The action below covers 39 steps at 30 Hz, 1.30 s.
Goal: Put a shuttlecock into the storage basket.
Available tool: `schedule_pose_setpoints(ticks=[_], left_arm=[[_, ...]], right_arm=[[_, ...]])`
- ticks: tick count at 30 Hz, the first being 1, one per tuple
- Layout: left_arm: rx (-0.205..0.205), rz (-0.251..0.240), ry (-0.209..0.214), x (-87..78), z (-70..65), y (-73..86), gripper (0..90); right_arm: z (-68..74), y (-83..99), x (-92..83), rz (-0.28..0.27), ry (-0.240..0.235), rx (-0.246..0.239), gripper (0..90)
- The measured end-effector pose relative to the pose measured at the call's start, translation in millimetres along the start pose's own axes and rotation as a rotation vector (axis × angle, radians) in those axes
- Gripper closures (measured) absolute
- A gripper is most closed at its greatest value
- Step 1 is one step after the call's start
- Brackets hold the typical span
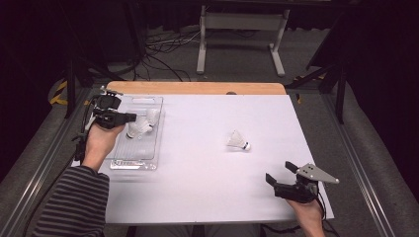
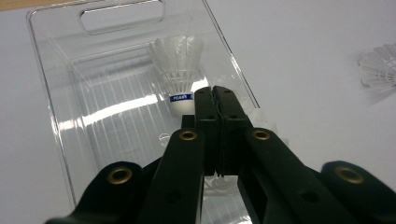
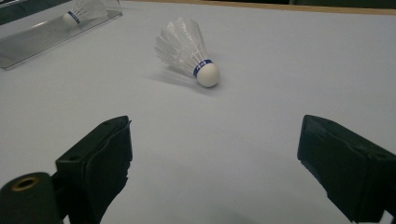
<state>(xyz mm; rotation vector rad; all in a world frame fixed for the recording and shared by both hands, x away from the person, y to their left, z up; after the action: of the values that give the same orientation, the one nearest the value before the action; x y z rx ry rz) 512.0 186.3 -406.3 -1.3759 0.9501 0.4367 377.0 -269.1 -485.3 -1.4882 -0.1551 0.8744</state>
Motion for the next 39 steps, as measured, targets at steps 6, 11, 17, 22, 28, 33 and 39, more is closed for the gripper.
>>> schedule_pose_setpoints(ticks=[6,11,17,22,28,33,39], left_arm=[[-0.012,0.001,-0.008,5.6,2.1,-3.3,89.5],[-0.016,0.004,-0.017,10.2,3.7,-6.2,89.5],[-0.025,0.004,-0.024,15.8,6.2,-9.3,89.4],[-0.038,0.009,-0.032,20.9,8.5,-10.6,89.4],[-0.051,0.016,-0.042,26.4,11.7,-11.3,89.4],[-0.059,0.021,-0.056,31.2,15.1,-12.0,89.3],[-0.079,0.029,-0.079,36.0,23.1,-11.7,89.2]], right_arm=[[-0.1,-0.2,0.2,0.0,0.001,-0.003,10.8],[0.3,-0.2,0.0,-0.001,0.001,0.001,10.8],[0.4,-0.2,0.1,-0.001,0.001,-0.003,10.8],[-0.3,0.0,0.3,0.0,0.002,-0.003,10.8],[-0.3,-0.1,0.3,-0.001,0.002,-0.003,10.8],[-0.1,0.0,0.5,0.001,0.001,-0.003,10.8],[-0.3,0.2,0.5,0.002,0.0,-0.002,10.8]])
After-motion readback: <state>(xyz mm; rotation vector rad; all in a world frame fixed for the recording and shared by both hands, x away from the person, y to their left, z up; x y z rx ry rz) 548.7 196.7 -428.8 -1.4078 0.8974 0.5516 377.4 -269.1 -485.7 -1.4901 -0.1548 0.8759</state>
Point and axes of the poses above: each handheld gripper's, and its own axes: x roughly forward along the jaws, y roughly out of its underside, z roughly to its left, the point moved 10 cm from there along x, roughly forward along the jaws, and after that the axes turned 9 degrees about -y, right-handed, at the moved point
